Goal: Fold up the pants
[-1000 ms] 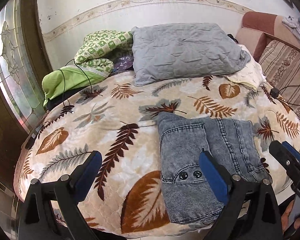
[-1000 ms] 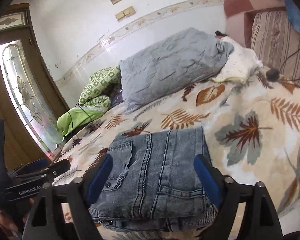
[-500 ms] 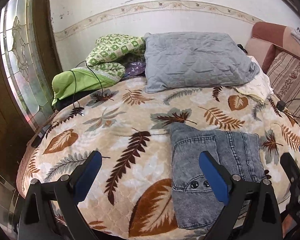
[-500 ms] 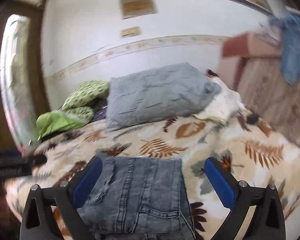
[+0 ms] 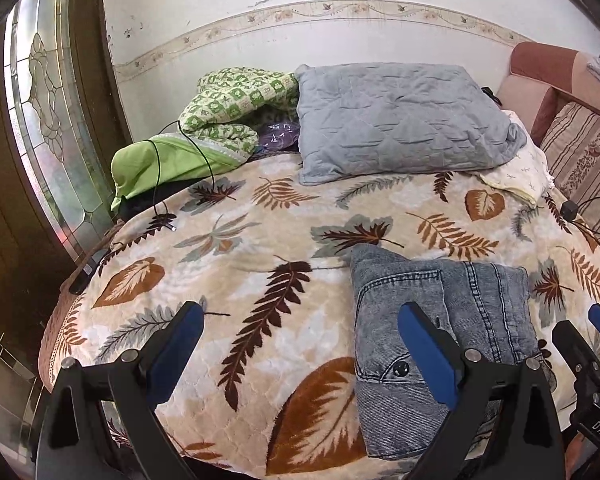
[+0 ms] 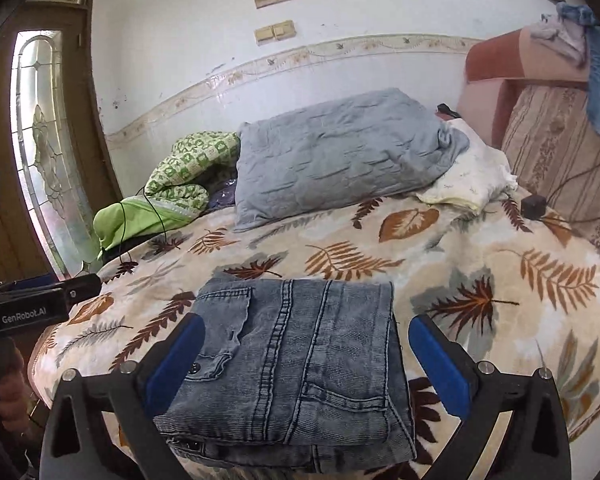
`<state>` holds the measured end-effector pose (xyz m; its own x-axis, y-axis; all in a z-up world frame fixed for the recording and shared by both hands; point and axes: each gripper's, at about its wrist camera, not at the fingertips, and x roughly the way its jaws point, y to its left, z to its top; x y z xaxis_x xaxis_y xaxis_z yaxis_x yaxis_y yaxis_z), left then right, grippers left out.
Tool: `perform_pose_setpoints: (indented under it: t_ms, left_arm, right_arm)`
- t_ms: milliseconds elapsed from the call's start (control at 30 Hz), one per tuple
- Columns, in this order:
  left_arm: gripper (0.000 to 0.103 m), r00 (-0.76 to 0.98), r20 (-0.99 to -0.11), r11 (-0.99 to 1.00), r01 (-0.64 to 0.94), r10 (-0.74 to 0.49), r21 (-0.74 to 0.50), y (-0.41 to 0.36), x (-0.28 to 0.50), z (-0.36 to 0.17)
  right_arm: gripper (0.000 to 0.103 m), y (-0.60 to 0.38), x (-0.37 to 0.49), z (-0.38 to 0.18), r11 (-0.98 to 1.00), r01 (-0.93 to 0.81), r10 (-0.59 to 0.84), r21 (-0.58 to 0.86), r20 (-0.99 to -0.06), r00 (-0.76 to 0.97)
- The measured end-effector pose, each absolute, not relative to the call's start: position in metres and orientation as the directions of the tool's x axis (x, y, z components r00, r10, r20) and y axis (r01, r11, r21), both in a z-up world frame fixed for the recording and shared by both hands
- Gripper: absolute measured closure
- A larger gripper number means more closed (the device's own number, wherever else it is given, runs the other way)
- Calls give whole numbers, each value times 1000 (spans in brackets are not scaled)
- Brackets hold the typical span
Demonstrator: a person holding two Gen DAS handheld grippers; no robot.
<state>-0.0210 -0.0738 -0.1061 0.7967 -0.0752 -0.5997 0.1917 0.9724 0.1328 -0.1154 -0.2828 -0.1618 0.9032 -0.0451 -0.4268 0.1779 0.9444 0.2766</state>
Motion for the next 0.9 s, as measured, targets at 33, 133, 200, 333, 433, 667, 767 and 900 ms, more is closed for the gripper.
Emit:
perform_pose_setpoints:
  t_ms: [33,133,200,333,433,667,767,900]
  left_arm:
    - [5,797,-600,973,190,-74,133,-74,-21,-107]
    - [5,798,-598,973,187,-72,134,-73,-21,-107]
    - [5,799,-598,974,185,-70,133,-73,-21,-107]
    - [5,795,-602,974,184,-68,133,-72,-20,-109]
    - [5,795,-603,973,188,-69,135,-73,-20,-109]
    - [5,797,-600,972,189,-69,139,-73,-20,-109]
    - [5,796,-602,972,191,-70,139,-73,-21,-109]
    - [5,794,-604,972,191,-69,140,-73,-21,-109]
  right_arm:
    - [0,-283,-115,-162,944,177,-42,279,-429,902]
    - [0,-283,-114,-162,944,176,-40,280,-431,902]
    - [0,-283,-113,-162,945,173,-37,279,-433,901]
    - [0,-281,-113,-163,946,168,-32,276,-437,899]
    - [0,-281,-113,-163,947,167,-32,276,-433,901]
    - [0,-281,-113,-163,946,168,-33,277,-433,901]
    - [0,-281,-113,-163,947,169,-36,273,-434,900]
    - [0,-281,-113,-163,947,169,-35,273,-434,900]
